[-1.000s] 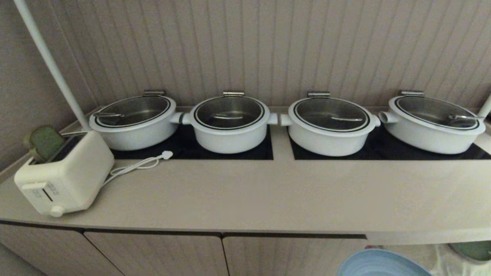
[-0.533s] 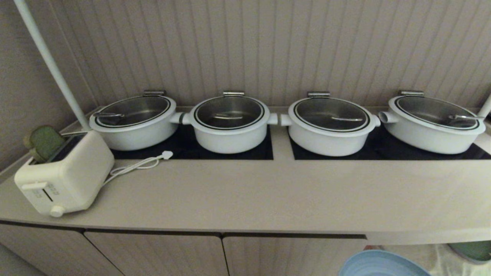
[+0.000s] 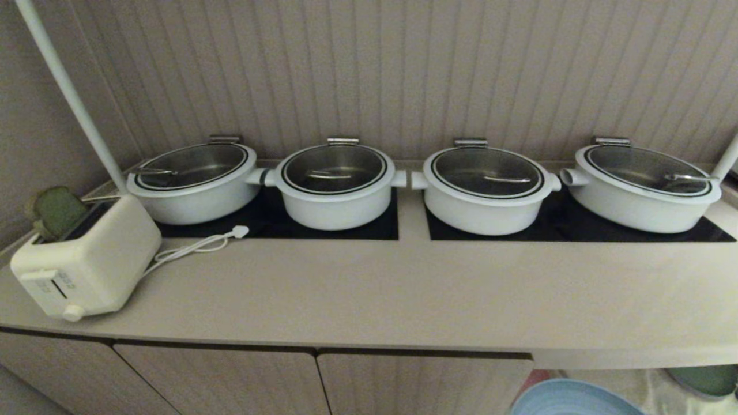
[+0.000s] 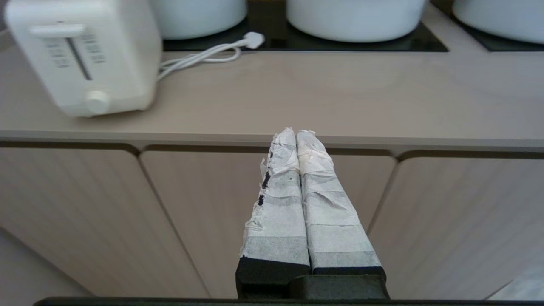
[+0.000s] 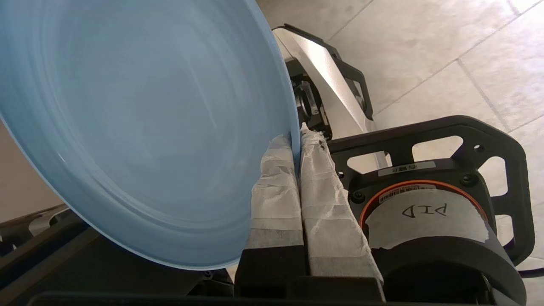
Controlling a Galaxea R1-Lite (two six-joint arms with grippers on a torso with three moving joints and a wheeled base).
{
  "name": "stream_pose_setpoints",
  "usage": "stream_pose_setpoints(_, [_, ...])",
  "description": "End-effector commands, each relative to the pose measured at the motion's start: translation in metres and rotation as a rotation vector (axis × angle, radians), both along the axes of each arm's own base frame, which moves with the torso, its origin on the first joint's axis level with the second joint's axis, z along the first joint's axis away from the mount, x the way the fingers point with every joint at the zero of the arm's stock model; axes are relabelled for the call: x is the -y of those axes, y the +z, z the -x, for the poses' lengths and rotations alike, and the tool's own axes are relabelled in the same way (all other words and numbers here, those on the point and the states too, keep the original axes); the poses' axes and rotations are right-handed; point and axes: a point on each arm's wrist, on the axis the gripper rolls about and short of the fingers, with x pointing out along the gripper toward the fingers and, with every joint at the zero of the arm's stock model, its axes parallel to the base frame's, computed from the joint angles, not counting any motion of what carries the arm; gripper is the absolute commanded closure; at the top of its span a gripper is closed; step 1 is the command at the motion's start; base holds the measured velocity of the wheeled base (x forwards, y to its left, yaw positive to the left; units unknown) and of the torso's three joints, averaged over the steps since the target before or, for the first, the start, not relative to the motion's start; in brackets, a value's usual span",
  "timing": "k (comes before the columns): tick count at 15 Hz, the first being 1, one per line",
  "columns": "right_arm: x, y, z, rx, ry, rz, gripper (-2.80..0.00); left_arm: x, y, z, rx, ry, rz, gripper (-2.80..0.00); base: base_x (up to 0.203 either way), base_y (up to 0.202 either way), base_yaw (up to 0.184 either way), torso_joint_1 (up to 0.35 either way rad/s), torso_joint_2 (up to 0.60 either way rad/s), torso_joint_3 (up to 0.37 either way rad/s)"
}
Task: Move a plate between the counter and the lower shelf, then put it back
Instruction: Put the plate in the cupboard
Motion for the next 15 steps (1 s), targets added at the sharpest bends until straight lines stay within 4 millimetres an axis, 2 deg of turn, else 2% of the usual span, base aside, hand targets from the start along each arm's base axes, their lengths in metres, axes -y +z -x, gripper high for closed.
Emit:
stream_pose_setpoints(1, [0.0001, -0.0014, 0.0006, -0.009, -0.002, 0.0, 0.0, 0.0, 0.0, 0.0, 0.0, 0.001, 0.001, 0.0, -0.001, -0.199, 0.0, -0.002, 0.01, 0.007])
stream_pose_setpoints(15, [0.0006, -0.0027, 0.0023, -0.009, -0.001, -0.001, 0.0, 0.0, 0.0001, 0.0, 0.002, 0.001, 0.001, 0.0, 0.0, -0.194, 0.001, 0.002, 0.0, 0.003])
